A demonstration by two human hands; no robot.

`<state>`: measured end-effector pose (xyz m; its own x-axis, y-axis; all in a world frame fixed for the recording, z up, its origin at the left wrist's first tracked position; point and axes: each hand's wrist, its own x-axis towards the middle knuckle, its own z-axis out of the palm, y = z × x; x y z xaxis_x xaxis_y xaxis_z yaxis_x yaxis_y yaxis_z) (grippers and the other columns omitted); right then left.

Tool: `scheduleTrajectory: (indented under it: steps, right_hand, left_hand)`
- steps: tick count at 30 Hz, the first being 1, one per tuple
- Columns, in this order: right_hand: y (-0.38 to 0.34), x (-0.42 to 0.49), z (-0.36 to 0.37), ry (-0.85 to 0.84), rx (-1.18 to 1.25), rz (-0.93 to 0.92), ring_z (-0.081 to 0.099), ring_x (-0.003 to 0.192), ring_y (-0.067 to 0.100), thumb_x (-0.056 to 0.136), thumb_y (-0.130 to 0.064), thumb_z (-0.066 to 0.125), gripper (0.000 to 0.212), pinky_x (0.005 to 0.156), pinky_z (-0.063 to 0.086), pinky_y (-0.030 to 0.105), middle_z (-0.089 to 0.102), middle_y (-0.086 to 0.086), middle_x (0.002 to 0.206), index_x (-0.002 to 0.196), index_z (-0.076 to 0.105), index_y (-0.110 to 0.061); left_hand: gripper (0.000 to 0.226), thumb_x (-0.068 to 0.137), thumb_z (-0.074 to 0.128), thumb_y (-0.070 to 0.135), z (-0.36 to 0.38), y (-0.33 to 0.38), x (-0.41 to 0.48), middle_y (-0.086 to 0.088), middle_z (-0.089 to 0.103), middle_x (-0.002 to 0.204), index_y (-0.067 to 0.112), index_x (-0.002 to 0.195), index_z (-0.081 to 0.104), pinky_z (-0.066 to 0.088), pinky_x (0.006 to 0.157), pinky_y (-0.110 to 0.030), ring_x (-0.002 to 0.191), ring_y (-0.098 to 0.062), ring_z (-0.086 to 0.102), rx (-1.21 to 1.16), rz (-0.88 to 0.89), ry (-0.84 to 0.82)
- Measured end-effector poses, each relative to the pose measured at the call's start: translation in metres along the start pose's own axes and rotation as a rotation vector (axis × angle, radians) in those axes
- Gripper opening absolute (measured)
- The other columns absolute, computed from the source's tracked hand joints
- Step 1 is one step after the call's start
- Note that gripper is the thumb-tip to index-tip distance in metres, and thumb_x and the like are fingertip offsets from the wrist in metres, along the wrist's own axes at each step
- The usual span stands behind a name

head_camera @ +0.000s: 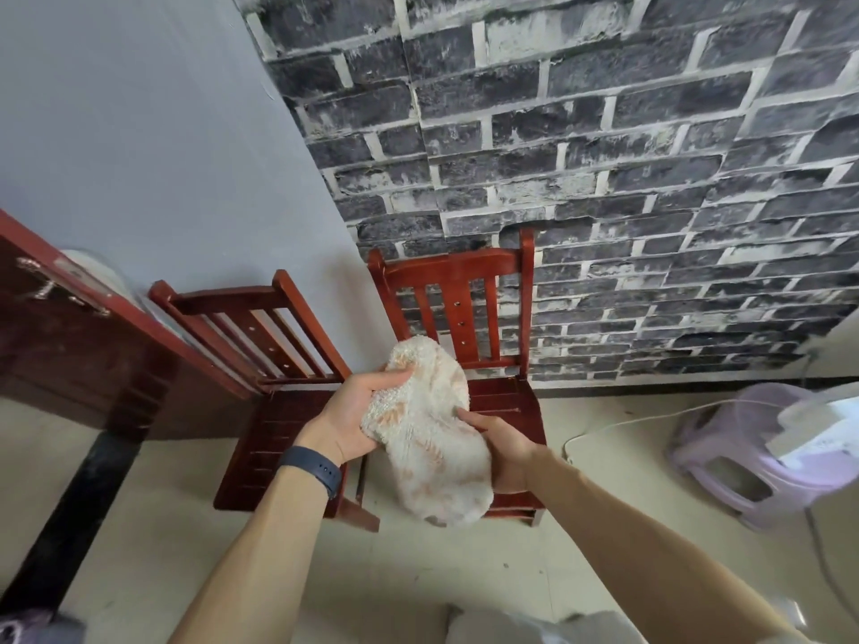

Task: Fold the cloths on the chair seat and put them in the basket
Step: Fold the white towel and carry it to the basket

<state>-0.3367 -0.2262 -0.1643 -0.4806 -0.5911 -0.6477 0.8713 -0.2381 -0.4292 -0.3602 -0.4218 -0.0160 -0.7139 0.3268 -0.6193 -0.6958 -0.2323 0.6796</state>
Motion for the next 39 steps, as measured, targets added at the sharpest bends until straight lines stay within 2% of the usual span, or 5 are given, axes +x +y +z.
scheduleTrajectory:
  steps: [7, 11, 19, 31, 39]
  right_hand:
    - [-0.034, -0.023, -0.019, 0.386, 0.159, -0.299, 0.058, 0.087, 0.019, 0.078, -0.029, 0.077, 0.046, 0.075, 0.047, 0.03, 0.061, 0.006, 0.103, 0.117, 0.061, -0.011]
    - [-0.066, -0.052, -0.036, 0.521, 0.108, -0.509, 0.056, 0.086, 0.016, 0.086, -0.021, 0.068, 0.011, 0.082, 0.037, 0.032, 0.066, 0.001, 0.091, 0.095, 0.071, -0.016]
    - [-0.104, -0.102, -0.054, 0.566, -0.101, -0.692, 0.052, 0.059, 0.017, 0.061, -0.024, 0.089, 0.039, 0.053, 0.035, 0.029, 0.06, 0.004, 0.071, 0.079, 0.056, -0.017]
    - [-0.106, -0.124, -0.076, 0.522, 0.177, -0.626, 0.044, 0.062, 0.012, 0.09, -0.017, 0.067, 0.01, 0.056, 0.034, 0.023, 0.05, 0.0, 0.074, 0.087, 0.058, -0.02]
    - [-0.071, -0.1, -0.069, 0.668, 0.087, -0.075, 0.061, 0.079, 0.025, 0.092, -0.018, 0.07, 0.029, 0.054, 0.055, 0.03, 0.059, 0.015, 0.105, 0.117, 0.061, -0.005]
  left_hand:
    - [0.032, 0.092, 0.06, 0.02, -0.024, -0.004, -0.002, -0.021, 0.068, 0.122, 0.004, 0.119, 0.068, 0.05, 0.095, -0.044, 0.108, -0.033, 0.068, -0.113, 0.031, 0.07]
    - [0.042, 0.096, 0.06, 0.038, -0.027, -0.012, 0.011, -0.018, 0.069, 0.123, 0.008, 0.124, 0.067, 0.049, 0.1, -0.043, 0.115, -0.032, 0.065, -0.179, 0.014, 0.131]
    - [0.02, 0.094, 0.066, 0.02, -0.017, -0.008, 0.041, -0.007, 0.074, 0.111, 0.013, 0.113, 0.069, 0.053, 0.088, -0.033, 0.107, -0.023, 0.068, -0.12, 0.215, 0.3]
    - [0.02, 0.089, 0.062, 0.014, -0.011, 0.008, 0.051, -0.013, 0.063, 0.119, 0.007, 0.107, 0.066, 0.051, 0.087, -0.038, 0.107, -0.029, 0.062, -0.127, 0.204, 0.257]
    - [0.033, 0.087, 0.074, 0.023, -0.027, -0.009, 0.058, -0.017, 0.073, 0.11, 0.003, 0.113, 0.07, 0.055, 0.094, -0.043, 0.105, -0.031, 0.068, -0.047, 0.066, 0.369]
